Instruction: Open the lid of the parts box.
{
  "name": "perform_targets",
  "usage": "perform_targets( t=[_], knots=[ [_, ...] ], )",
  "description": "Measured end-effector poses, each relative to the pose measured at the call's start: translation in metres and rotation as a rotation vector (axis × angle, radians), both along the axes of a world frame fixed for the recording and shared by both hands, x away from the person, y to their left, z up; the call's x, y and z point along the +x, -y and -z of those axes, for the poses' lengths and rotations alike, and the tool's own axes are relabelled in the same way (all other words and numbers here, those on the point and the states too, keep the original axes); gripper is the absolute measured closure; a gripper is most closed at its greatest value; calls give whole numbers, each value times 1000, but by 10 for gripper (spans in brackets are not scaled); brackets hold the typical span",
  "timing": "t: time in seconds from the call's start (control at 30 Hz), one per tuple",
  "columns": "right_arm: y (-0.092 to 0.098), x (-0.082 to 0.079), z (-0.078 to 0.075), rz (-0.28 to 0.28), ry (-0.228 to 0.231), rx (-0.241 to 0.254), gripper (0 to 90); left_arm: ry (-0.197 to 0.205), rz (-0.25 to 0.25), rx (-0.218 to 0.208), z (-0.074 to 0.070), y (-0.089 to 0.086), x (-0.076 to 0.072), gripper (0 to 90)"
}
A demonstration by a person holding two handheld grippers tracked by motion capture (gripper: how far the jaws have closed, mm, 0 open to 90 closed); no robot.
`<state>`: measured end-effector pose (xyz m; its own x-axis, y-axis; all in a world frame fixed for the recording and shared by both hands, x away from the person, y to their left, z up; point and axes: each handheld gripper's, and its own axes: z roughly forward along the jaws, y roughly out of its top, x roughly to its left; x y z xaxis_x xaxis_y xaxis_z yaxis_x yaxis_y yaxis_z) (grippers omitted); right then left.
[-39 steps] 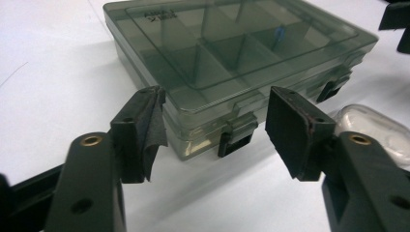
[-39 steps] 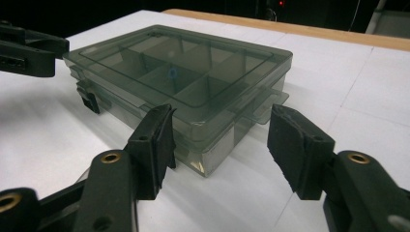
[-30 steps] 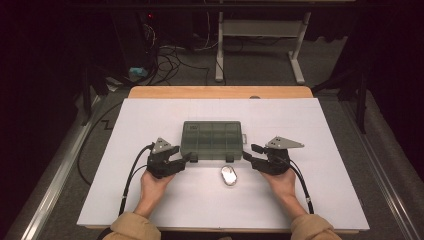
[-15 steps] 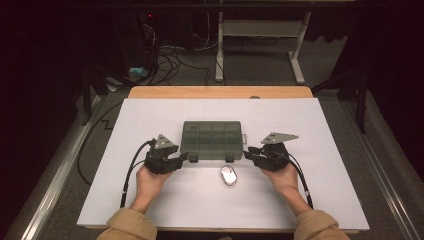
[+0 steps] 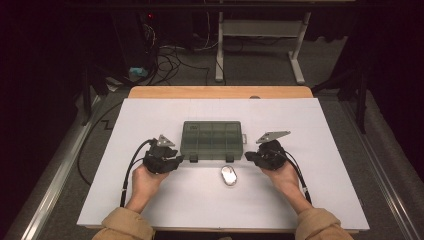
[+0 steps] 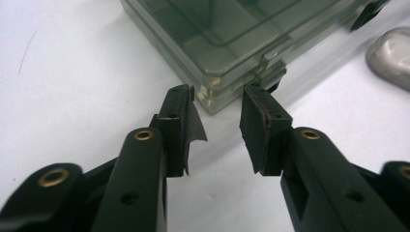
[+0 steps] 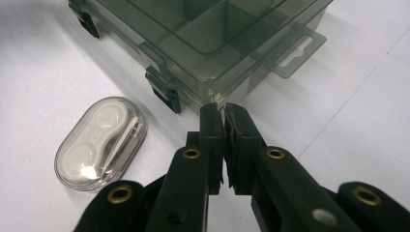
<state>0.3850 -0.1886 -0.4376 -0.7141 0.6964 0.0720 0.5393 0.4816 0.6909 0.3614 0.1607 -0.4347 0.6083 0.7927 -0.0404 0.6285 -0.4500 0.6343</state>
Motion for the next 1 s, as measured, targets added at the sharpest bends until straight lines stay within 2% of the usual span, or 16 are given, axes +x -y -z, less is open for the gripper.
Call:
perform_targets(
  t=[0.2, 0.37, 0.8, 1.0],
  knots=[
    [-5, 3, 0, -13, -11, -27, 871, -25, 1, 16, 2, 2, 3, 685],
    [-7, 3, 0, -9, -20, -35, 871, -25, 1, 14, 3, 1, 4, 715],
    [-8, 3, -2, -16, -9, -18, 871, -14, 6, 4, 2, 2, 5, 743],
    [-7, 2, -8, -11, 11, 11, 869, 10, -2, -3, -7, 5, 7, 711]
  ],
)
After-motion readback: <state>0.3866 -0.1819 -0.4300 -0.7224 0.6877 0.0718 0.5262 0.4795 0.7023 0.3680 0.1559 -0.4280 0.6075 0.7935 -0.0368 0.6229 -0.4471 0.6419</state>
